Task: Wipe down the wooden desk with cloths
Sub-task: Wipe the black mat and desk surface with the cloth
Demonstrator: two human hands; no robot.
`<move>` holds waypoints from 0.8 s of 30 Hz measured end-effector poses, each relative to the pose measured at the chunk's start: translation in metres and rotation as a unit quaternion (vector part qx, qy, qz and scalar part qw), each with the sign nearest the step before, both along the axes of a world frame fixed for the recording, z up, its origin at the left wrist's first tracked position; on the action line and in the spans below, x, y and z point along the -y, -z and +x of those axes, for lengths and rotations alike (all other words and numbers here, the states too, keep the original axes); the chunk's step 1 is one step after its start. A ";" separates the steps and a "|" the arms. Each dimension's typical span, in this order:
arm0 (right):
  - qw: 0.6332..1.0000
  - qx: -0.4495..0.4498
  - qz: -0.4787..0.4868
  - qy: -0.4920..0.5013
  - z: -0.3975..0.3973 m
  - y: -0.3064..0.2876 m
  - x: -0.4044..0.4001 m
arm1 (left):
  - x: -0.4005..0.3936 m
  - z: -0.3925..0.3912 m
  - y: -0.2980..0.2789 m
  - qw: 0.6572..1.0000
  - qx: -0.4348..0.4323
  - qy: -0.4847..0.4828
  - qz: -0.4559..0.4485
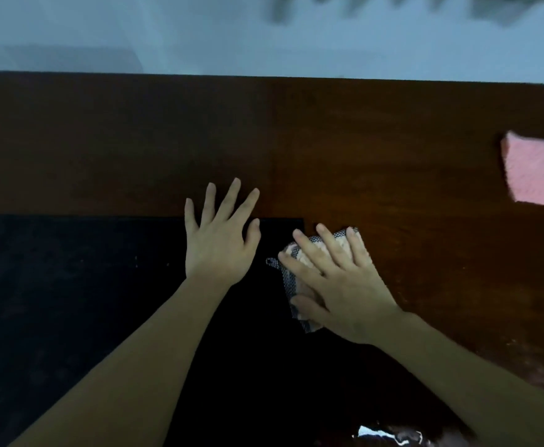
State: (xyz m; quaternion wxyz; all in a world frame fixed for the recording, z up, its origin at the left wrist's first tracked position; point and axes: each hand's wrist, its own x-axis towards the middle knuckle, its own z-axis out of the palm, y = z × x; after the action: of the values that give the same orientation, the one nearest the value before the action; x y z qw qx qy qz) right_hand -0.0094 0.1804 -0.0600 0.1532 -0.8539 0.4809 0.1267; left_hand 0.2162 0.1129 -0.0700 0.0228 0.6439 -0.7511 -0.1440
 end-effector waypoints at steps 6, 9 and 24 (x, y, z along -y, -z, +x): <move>0.991 -0.033 -0.053 0.117 -0.025 0.006 0.100 | 0.004 0.002 0.001 1.000 -0.009 -0.008 0.012; 0.986 -0.034 -0.048 0.158 -0.023 0.010 0.143 | 0.000 0.002 0.004 1.000 -0.014 -0.012 -0.014; 0.999 0.000 -0.047 0.005 -0.007 0.004 0.042 | 0.003 0.002 0.003 1.000 0.001 -0.010 0.001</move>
State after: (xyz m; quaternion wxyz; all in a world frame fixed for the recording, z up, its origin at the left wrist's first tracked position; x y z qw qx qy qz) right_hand -0.0160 0.1383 -0.0642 0.1139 -0.8578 0.4905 0.1033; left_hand 0.2183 0.1095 -0.0734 0.0228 0.6519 -0.7443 -0.1435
